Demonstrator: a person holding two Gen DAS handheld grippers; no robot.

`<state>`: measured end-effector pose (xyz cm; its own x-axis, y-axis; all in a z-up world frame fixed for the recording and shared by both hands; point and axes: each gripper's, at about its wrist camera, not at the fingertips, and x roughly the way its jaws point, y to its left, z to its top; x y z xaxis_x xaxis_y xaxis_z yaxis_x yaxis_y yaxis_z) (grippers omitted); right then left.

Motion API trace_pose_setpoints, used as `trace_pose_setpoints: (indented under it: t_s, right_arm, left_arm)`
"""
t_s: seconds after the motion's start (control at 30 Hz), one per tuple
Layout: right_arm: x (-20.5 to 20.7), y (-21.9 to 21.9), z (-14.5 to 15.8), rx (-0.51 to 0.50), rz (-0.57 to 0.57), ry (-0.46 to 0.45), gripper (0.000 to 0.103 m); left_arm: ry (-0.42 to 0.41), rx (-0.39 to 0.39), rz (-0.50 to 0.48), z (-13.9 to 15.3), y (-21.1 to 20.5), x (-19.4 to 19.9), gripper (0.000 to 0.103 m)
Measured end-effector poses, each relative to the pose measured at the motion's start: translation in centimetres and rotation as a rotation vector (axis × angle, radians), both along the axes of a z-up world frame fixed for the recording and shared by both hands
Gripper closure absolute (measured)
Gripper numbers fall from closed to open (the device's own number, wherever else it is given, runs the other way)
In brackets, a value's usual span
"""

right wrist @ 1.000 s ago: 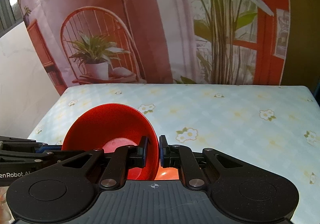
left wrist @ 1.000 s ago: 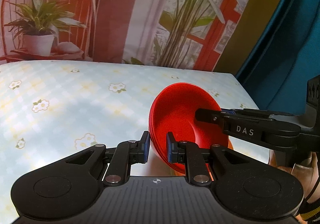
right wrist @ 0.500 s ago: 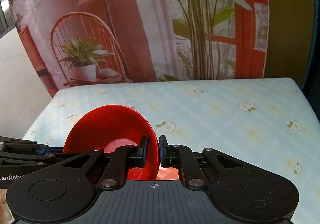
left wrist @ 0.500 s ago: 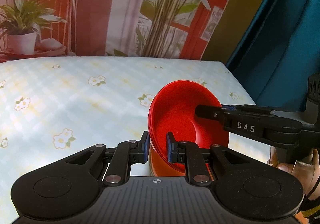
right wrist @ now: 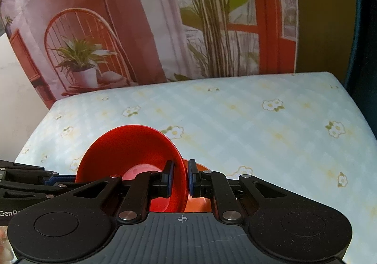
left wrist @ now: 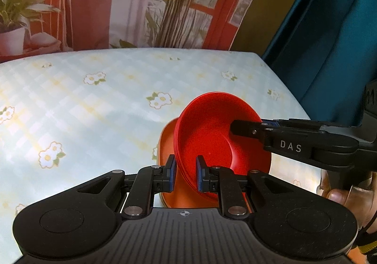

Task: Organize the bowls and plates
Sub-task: 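Carry the red bowl stack with both grippers and lower it onto the orange plate, then open both grippers and release the red bowl stack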

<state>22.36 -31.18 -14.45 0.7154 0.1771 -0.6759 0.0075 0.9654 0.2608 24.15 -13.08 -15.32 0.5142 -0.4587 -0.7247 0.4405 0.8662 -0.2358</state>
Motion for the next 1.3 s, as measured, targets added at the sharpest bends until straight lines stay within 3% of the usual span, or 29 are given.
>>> trace_pose_setpoints:
  t_s: [0.43,1.3]
  right_arm:
    - [-0.2,-0.9,-2.0,0.006,-0.009,0.04,0.091]
    - [-0.7,-1.2,-2.0,-0.01,-0.018,0.041,0.09]
  left_arm:
    - [0.026,0.02,-0.021,-1.1,-0.6,0.5,0.085]
    - [0.007,0.044,-0.046,-0.7,-0.6,0.2,0.083]
